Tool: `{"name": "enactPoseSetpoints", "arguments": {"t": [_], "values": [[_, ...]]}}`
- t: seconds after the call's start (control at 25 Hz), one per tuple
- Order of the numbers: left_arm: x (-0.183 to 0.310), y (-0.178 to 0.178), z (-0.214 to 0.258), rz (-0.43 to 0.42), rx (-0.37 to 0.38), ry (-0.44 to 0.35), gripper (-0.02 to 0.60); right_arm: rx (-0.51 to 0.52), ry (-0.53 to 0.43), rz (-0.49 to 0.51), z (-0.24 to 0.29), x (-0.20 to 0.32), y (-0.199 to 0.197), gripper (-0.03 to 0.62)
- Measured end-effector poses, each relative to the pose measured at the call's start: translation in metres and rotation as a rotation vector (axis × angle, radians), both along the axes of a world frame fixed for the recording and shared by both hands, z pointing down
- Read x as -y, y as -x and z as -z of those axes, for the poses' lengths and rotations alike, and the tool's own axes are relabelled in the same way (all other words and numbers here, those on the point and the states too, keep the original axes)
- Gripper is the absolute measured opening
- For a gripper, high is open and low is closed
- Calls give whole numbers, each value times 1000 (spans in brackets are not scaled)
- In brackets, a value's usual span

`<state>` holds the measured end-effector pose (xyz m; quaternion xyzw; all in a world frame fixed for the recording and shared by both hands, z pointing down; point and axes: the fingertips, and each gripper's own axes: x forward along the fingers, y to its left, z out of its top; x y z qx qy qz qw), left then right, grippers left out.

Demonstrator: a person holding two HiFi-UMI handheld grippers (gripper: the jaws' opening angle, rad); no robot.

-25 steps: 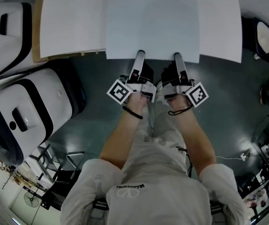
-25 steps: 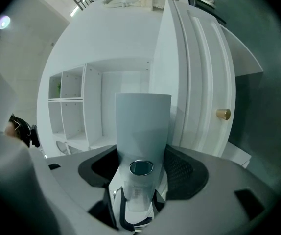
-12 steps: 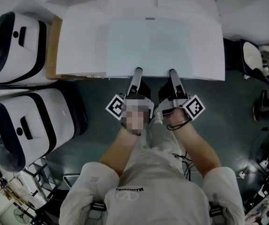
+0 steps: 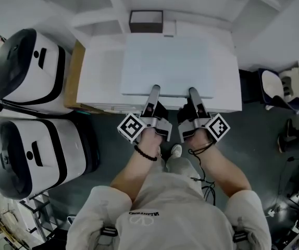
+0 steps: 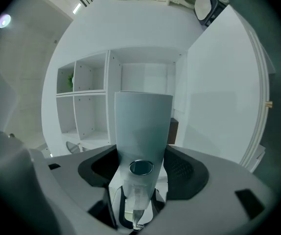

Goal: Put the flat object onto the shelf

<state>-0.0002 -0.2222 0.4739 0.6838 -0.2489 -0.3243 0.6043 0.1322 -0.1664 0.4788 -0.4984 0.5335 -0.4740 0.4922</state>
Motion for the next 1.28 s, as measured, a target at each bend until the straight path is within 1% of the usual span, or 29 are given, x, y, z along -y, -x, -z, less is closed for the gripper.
{"name": "enactPoseSetpoints", "arguments": {"t": [0.24,0.52,0.6,0.76,0.88,1.0,1.16,1.28], "values": [[15,8,49,-31,-9,-20,278,-16,-21,0,50,15,10,290],[32,11,105,-43,-14,-76,278,-38,-77,23,105,31,14,290],[38,7,121,-44,-12,-97,278,-48,-90,30,122,37,9,290],[49,0,163,-43,-42,-140,278,-73,-142,49,163,51,2,290],[53,0,190,-32,-35,-184,279,-89,-179,68,190,57,0,290],[65,-11,215,-28,-33,-218,279,-92,-203,77,215,69,-12,290],[80,-26,244,-20,-43,-256,279,-102,-241,90,243,87,-27,290],[96,-36,257,-7,-42,-271,279,-103,-252,106,256,103,-38,290]]}}
